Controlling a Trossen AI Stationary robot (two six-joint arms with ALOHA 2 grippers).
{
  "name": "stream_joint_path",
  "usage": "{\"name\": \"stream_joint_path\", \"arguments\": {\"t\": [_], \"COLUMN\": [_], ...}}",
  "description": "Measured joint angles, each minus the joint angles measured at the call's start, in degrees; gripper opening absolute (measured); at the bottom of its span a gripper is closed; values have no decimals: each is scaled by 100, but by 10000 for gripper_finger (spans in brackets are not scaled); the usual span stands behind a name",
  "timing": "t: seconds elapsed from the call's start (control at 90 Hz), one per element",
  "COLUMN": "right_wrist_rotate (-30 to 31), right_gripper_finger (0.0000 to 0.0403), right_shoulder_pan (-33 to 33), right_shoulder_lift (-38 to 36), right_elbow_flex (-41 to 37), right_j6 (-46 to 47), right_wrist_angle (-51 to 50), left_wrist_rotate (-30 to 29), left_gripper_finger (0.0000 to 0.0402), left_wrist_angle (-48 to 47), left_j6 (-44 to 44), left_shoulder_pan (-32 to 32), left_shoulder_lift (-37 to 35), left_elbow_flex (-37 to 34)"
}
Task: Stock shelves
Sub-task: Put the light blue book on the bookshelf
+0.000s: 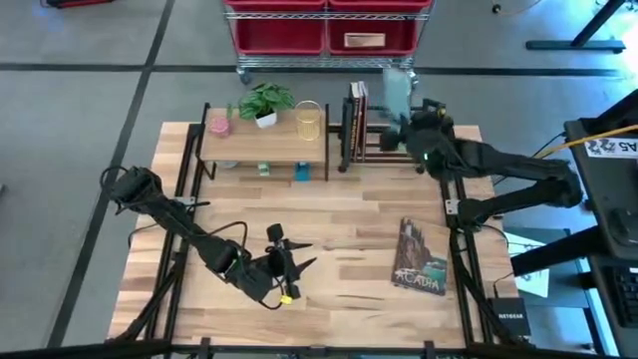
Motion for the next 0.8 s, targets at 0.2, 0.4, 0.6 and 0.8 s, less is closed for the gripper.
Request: {"name": "stream_joint_path", "arguments": {"t": [0.2, 0.4, 0.6, 0.8], "right_wrist_rotate": [-1467, -1520, -1919, -1873], "right_gripper_finger": [0, 0, 0, 1], "right_shoulder_pan": [-1119, -1509, -1685, -1678], "right_shoulder_lift": [106, 351, 913, 1325], "right_elbow_flex": [-1052, -1944, -2159, -2163], "right_j6": [-62, 139, 299, 290], "right_wrist_angle": [1654, 3218, 3700, 4214], "left_wrist_rotate": [8, 2, 2, 2], "left_gripper_finger": [153, 153, 153, 153], "left_wrist_angle": [-316, -401, -406, -409], "left_j6": [-295, -365, -383, -395], "left_shoulder_pan": [-45, -40, 2, 2], "left_shoulder_lift": [0, -2, -2, -2], "left_elbow_flex": [0, 2, 2, 2]}}
